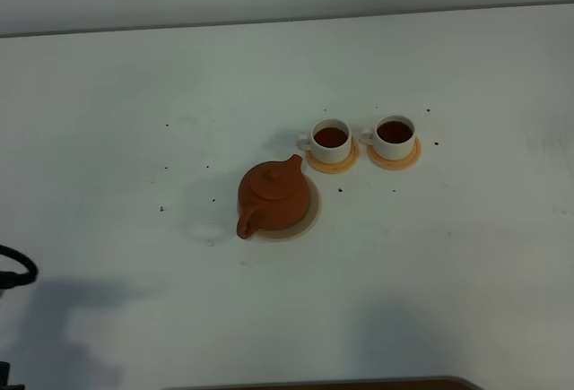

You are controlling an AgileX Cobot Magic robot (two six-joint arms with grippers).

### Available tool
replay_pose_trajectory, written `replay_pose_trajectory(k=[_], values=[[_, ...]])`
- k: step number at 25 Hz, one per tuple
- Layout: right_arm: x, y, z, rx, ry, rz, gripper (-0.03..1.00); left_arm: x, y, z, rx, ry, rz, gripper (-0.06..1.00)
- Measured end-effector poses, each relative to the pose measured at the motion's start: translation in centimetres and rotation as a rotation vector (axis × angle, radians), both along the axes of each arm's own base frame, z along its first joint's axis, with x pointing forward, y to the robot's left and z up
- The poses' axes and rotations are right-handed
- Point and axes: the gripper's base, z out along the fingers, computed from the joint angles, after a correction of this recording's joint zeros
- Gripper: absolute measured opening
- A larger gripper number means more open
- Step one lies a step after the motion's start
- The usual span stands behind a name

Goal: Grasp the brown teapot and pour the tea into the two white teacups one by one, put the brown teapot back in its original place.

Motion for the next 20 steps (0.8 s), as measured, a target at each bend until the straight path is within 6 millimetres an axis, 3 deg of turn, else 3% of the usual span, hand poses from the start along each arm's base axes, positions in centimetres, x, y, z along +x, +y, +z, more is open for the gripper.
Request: replay_pose_trajectory(k=[9, 20], values=[[0.0, 0.0, 0.0, 0.0, 0.0, 0.0, 0.24, -3.2, 1.3, 1.1, -0.003, -0.258, 0.159, 0.4], [0.0, 0.0, 0.0, 0.0, 0.0, 0.0, 0.24, -4.7, 1.3, 1.3, 0.0, -0.364, 0.21, 0.4]])
